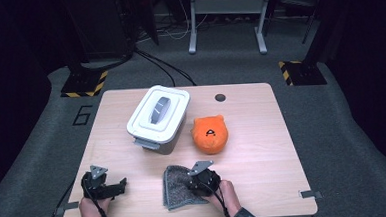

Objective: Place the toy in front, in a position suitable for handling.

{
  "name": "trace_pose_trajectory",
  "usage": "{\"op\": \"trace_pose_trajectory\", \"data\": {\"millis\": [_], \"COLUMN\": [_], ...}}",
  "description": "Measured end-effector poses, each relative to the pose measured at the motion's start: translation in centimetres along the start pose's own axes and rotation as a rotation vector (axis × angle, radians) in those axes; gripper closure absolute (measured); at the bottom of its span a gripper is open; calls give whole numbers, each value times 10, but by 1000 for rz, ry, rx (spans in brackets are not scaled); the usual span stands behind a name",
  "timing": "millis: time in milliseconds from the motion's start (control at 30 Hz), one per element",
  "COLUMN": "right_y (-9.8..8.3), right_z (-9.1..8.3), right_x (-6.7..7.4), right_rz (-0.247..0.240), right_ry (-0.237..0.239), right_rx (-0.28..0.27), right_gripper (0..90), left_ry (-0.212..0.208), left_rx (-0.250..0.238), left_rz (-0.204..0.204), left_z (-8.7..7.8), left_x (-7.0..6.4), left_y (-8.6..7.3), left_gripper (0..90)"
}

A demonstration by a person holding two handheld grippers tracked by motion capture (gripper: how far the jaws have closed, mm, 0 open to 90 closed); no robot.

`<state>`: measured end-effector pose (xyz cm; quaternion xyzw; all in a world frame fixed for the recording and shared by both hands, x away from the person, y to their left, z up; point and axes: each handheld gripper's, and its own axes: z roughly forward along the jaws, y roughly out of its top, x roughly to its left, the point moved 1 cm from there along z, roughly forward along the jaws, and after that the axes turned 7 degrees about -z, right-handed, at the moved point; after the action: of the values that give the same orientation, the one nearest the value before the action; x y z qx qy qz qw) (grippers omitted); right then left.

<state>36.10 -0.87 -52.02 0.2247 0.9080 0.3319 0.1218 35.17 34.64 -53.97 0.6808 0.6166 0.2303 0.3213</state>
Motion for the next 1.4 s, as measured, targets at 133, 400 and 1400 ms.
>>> {"op": "trace_pose_trajectory", "data": {"millis": [133,400,1400], "right_y": [-2,-5,-17], "right_z": [0,-3,-64], "right_x": [-1,-3,-15], "right_rz": [-1,15,51], "right_ry": [-12,0,-43], "right_rx": [-17,-48,-129], "right_gripper": [707,730,731], "left_ry": [-2,-4,0], "left_rx": [0,-3,1], "left_rz": [-2,-4,-7], "left_z": [0,0,0], "left_x": [0,0,1], "left_y": [0,0,0], "left_gripper": [9,10,10]}}
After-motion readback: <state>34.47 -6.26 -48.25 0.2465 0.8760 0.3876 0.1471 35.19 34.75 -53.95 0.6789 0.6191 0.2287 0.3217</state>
